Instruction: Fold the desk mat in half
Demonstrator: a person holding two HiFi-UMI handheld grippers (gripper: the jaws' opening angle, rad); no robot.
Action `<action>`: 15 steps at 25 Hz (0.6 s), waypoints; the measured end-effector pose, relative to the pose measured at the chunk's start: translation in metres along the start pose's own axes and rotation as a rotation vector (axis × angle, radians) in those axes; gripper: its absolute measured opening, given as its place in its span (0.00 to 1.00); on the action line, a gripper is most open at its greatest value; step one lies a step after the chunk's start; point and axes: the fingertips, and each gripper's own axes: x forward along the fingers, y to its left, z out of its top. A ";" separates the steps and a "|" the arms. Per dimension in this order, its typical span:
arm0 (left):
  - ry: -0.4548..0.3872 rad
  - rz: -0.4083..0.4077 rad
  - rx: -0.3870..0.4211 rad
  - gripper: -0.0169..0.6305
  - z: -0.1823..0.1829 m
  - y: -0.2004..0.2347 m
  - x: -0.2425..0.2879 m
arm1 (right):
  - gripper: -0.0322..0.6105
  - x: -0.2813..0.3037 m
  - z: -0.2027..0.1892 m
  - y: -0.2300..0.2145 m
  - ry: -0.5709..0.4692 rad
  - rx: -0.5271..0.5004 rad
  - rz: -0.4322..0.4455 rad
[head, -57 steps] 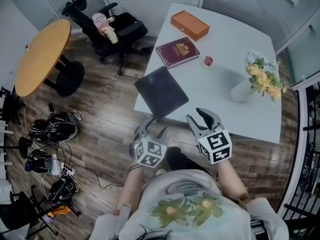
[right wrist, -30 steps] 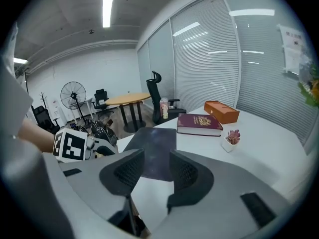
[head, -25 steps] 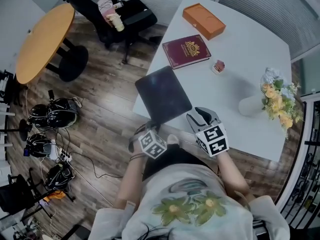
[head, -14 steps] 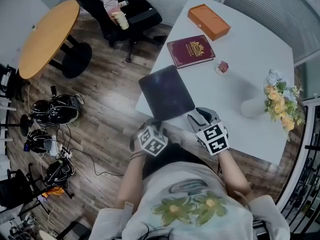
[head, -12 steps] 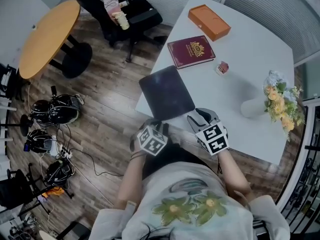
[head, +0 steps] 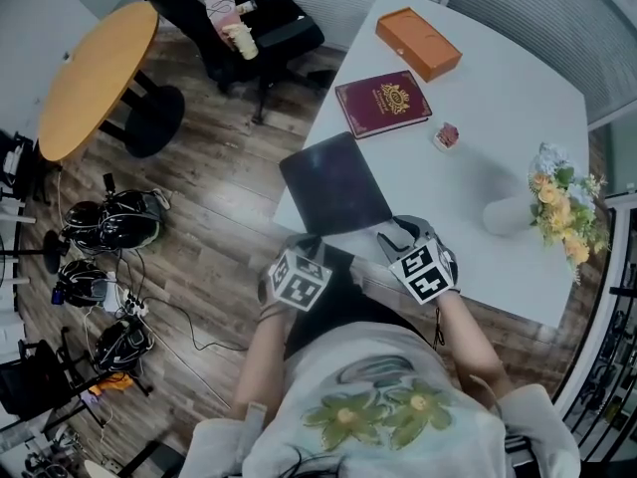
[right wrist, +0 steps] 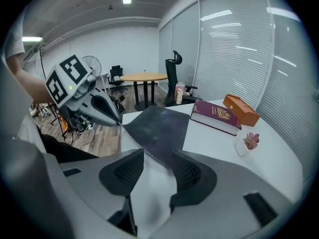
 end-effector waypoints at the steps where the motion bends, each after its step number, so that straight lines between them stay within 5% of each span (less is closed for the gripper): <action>1: -0.006 -0.001 -0.013 0.05 0.001 0.002 -0.001 | 0.32 0.004 -0.003 -0.001 0.022 -0.024 0.000; 15: -0.032 -0.016 -0.043 0.05 0.016 0.022 -0.007 | 0.32 0.055 -0.032 -0.016 0.196 -0.222 0.028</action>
